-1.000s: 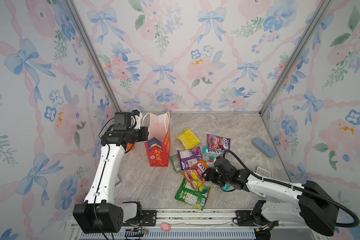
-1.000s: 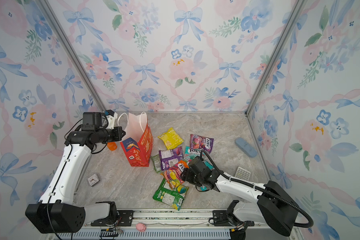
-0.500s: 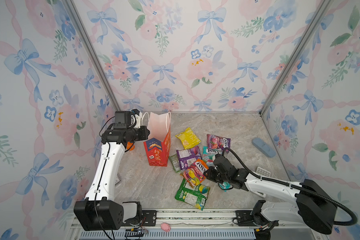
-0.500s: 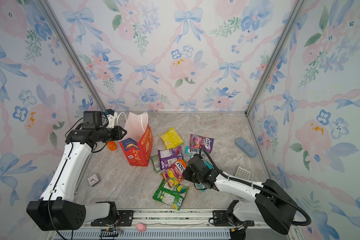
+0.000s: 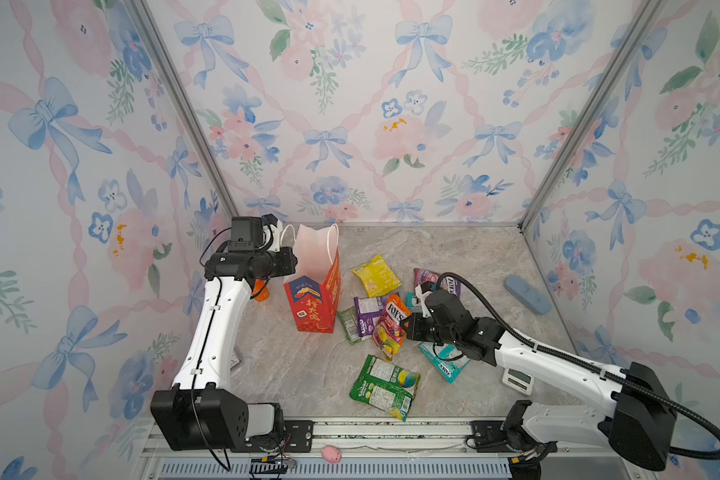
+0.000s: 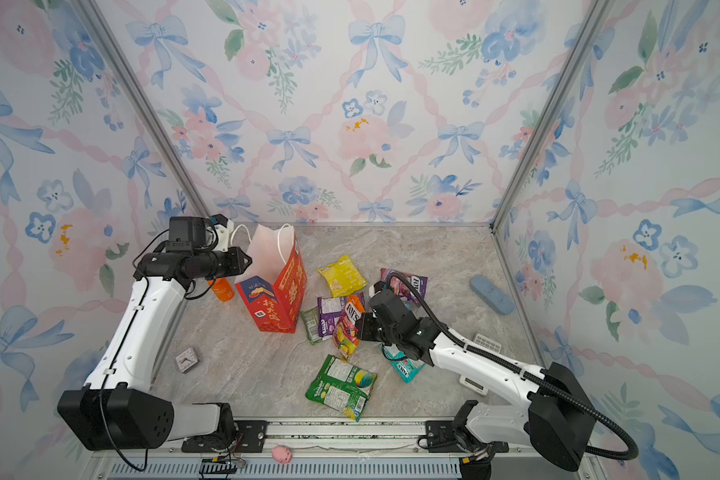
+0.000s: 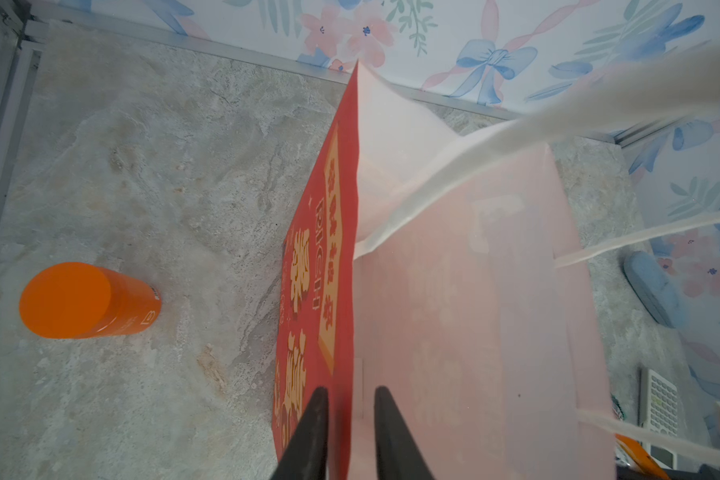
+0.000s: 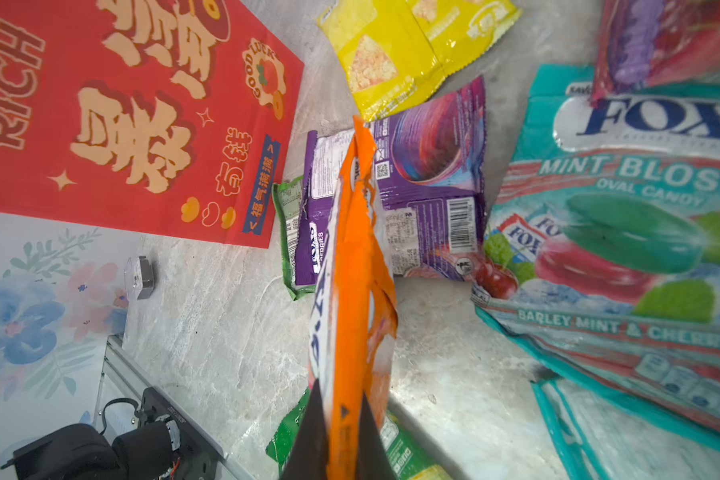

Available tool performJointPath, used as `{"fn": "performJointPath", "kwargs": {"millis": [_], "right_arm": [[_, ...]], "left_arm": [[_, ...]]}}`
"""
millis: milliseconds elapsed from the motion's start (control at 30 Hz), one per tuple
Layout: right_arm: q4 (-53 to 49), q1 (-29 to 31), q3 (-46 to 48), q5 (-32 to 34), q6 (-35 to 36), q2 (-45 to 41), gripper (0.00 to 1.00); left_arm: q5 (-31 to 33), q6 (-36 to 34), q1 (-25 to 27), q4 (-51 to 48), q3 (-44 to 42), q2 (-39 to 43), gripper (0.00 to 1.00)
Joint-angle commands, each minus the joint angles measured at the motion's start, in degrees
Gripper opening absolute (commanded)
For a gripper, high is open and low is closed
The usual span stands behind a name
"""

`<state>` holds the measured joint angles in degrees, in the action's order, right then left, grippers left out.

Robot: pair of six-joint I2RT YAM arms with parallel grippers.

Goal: Place the snacks into the paper bag
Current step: 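Lift the orange packet and carry it over the bag held by the left gripper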

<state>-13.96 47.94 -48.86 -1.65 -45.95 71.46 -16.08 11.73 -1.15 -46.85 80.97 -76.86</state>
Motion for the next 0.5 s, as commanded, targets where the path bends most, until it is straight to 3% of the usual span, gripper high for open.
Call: {"fn": "performJointPath", "kwargs": {"millis": [0,100,233,467], "right_arm": [[-3.22,-0.45,-7.56,1.54,6.60,-1.67,0.00],[-4.89,-0.49,-13.64,2.36,9.76,-1.14,0.00],[-6.16,-0.45,-22.50,4.81,16.19,1.81,0.00],[-3.11,-0.32,-37.39,8.08,20.56,7.72,0.00]], "left_arm": [[0.71,-0.21,-0.35,-0.26,1.60,-0.99,0.11],[0.26,-0.30,-0.35,-0.21,2.06,-1.10,0.00],[-0.91,-0.30,-0.41,-0.17,3.12,-1.26,0.00],[-2.82,-0.76,-0.03,-0.17,4.11,-1.46,0.00]]}}
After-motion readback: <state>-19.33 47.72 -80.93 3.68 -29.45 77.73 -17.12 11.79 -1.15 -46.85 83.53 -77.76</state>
